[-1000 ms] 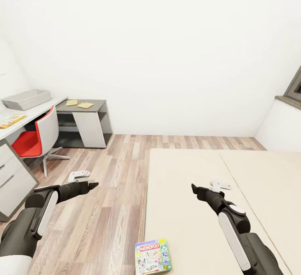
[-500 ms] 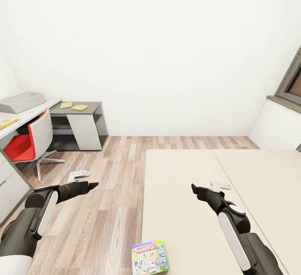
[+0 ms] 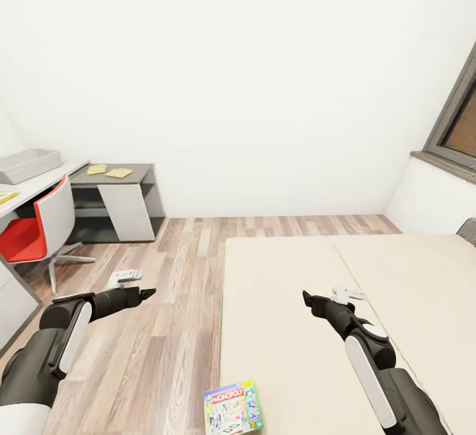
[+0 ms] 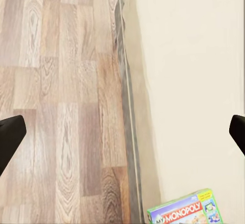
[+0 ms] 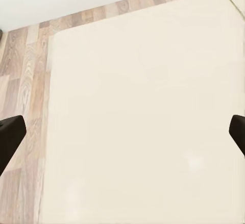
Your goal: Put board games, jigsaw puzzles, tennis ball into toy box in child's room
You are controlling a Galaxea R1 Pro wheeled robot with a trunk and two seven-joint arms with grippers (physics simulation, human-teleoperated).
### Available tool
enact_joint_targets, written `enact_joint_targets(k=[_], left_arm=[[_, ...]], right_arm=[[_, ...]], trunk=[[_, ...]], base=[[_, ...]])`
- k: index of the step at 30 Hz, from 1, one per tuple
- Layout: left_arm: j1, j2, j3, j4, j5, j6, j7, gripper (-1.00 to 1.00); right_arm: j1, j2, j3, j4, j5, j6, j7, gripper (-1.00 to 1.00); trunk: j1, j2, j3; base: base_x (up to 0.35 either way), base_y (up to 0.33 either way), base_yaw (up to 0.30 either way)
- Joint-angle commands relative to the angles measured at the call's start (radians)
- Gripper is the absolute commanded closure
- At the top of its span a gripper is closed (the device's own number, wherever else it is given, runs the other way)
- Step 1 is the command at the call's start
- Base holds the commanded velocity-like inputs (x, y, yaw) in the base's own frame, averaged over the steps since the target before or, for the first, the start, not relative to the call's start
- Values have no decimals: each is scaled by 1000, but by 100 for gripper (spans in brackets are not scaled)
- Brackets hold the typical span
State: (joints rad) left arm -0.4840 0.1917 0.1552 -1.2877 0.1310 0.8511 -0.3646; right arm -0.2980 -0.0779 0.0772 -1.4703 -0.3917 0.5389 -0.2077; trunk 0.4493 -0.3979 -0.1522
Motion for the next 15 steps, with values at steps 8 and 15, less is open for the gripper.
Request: enact_joint_targets(k=[8, 15], left_arm=[[-1, 0, 1, -1, 9, 8, 2, -100], [-1, 0, 1, -1, 9, 8, 1, -100]], right_arm=[[-1, -1, 3, -1, -10, 1, -10, -100], [-1, 0, 3, 1, -10, 2, -11, -100]], trunk=[[1, -2, 0], [1, -2, 0]], base=[[0, 0, -44], [0, 0, -5]])
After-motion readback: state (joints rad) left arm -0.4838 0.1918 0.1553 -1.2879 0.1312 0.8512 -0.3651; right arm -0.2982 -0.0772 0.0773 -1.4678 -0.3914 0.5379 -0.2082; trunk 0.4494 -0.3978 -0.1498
